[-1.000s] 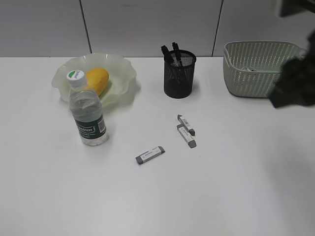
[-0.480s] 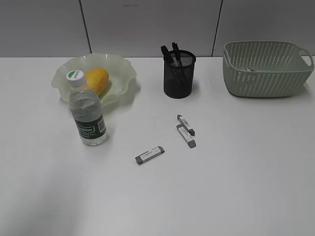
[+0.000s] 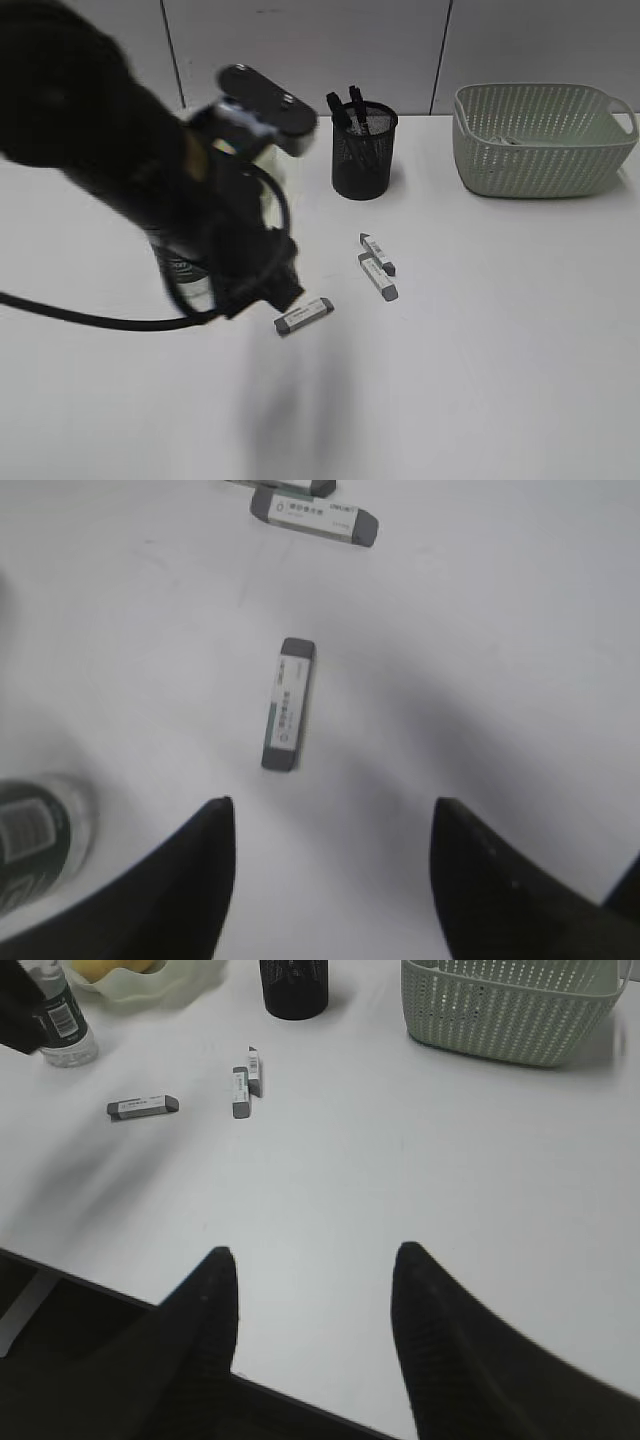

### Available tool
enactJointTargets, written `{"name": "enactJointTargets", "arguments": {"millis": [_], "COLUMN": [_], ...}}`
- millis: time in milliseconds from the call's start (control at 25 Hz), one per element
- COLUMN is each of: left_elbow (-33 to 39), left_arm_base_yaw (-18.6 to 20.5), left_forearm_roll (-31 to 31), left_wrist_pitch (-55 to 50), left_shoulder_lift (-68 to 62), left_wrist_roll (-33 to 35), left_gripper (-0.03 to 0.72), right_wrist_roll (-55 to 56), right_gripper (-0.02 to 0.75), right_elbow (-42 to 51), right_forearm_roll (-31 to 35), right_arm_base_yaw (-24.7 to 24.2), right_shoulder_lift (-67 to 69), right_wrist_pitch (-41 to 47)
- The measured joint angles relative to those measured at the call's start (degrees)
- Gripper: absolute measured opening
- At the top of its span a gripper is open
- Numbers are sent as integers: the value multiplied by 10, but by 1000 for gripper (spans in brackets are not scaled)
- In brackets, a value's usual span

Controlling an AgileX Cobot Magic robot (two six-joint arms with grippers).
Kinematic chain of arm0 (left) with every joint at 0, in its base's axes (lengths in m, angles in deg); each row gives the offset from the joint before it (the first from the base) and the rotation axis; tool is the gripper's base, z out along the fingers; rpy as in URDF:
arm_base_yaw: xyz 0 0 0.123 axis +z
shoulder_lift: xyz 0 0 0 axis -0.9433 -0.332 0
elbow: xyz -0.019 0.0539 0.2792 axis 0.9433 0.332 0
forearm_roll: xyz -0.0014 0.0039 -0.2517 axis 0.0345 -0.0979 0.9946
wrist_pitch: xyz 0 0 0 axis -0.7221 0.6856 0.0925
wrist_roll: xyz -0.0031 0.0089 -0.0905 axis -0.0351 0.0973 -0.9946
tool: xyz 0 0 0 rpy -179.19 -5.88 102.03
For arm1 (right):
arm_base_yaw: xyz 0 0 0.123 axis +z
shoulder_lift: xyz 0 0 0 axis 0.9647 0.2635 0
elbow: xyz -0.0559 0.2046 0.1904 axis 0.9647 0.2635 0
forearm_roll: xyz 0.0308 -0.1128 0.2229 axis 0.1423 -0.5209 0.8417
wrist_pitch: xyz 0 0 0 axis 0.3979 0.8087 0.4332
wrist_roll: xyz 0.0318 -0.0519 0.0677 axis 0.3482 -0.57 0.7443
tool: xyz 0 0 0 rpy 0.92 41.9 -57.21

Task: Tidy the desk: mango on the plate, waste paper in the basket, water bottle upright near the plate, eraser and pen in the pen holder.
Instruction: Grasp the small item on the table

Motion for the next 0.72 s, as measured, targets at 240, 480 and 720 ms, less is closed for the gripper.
{"name": "enactJointTargets", "arguments": {"millis": [240,480,720], "left_elbow": [-86,-111,-113], "left_arm_base_yaw": [-2,0,15], "left_forearm_roll": [-15,-48,-62], "left_wrist_pitch": [2,19,46], "left_shoulder_lift": [-154,-237,-260], "left_wrist_roll": [17,28,28], "left_gripper": [523,498,359], "right_wrist_roll": [0,0,0], "right_gripper": [396,359,353], "right_elbow": [0,0,0], "right_forearm_roll": [0,0,0], "right_arm_base_yaw": [0,0,0], "right_shoulder_lift": [0,0,0], "right_wrist_pitch": [0,0,0]}}
